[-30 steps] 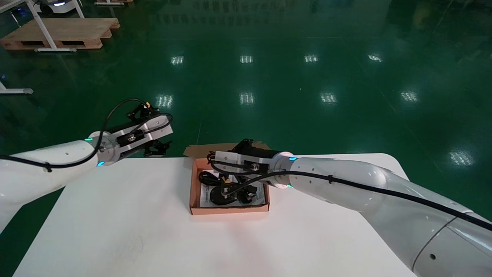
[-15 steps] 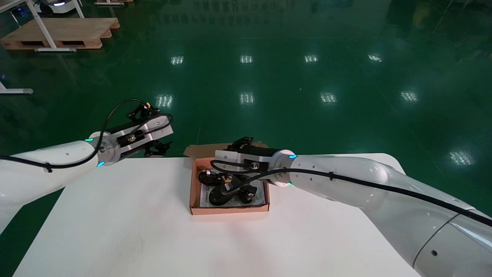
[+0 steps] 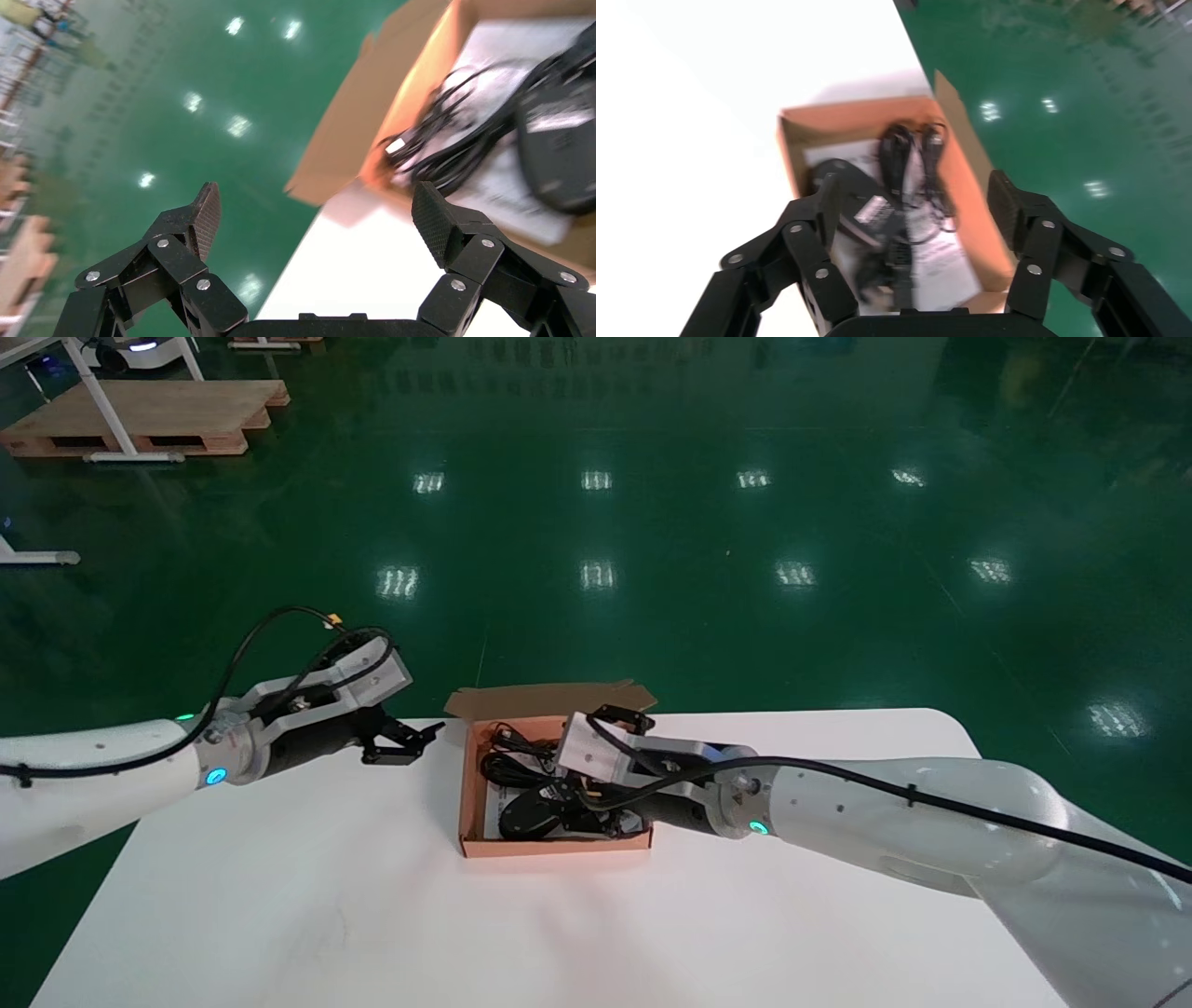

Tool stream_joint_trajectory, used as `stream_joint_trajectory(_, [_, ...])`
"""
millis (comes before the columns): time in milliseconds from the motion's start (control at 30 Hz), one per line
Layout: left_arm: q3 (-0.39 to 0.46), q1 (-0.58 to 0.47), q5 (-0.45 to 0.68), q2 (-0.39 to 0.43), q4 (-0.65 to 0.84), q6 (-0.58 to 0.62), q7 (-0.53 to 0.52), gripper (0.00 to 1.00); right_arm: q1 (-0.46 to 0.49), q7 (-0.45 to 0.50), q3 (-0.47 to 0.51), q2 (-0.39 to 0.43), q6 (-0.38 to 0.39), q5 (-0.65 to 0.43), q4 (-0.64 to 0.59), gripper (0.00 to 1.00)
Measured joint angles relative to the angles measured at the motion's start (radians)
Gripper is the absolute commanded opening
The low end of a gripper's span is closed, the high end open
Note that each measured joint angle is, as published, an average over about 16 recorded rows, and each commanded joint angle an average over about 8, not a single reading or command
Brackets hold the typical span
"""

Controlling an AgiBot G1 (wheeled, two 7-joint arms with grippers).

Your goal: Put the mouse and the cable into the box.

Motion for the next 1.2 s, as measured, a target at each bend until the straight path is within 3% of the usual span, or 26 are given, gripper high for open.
stream_joint_trajectory(1200, [-0.300,0.279,-0.632,-0.314,-0.416,0.658,-0.161,1.00,-0.349,0.206,0.582,0.457,-0.624,0.422,0.388,1.00])
